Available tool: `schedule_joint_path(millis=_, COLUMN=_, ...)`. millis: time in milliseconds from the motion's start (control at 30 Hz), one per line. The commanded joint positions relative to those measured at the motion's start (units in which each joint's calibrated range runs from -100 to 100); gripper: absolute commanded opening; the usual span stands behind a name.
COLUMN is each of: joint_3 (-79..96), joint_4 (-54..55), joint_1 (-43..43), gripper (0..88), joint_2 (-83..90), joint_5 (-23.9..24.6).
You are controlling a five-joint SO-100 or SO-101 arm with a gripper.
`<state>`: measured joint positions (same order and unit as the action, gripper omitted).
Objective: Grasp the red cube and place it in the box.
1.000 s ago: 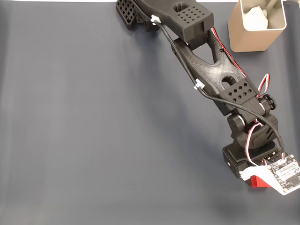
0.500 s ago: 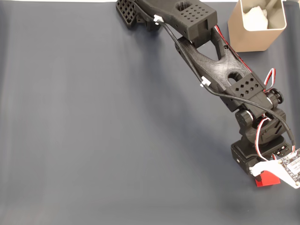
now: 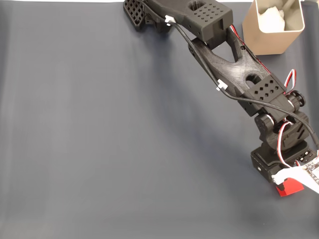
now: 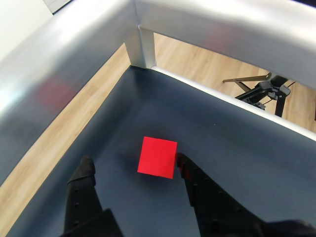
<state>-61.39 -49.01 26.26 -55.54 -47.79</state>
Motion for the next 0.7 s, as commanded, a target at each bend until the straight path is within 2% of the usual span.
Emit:
schedule_joint_path(millis=0, joint_3=-3.11, joint_4=1.22, joint_1=0.87, gripper=38.5, joint_2=0.77, joint_5=-0.54)
schedule_joint_path(millis=667, joint_3=-2.66, joint_4=1.71, joint_1=0.44, gripper=35.9, joint_2=0.6, joint_5=-0.34)
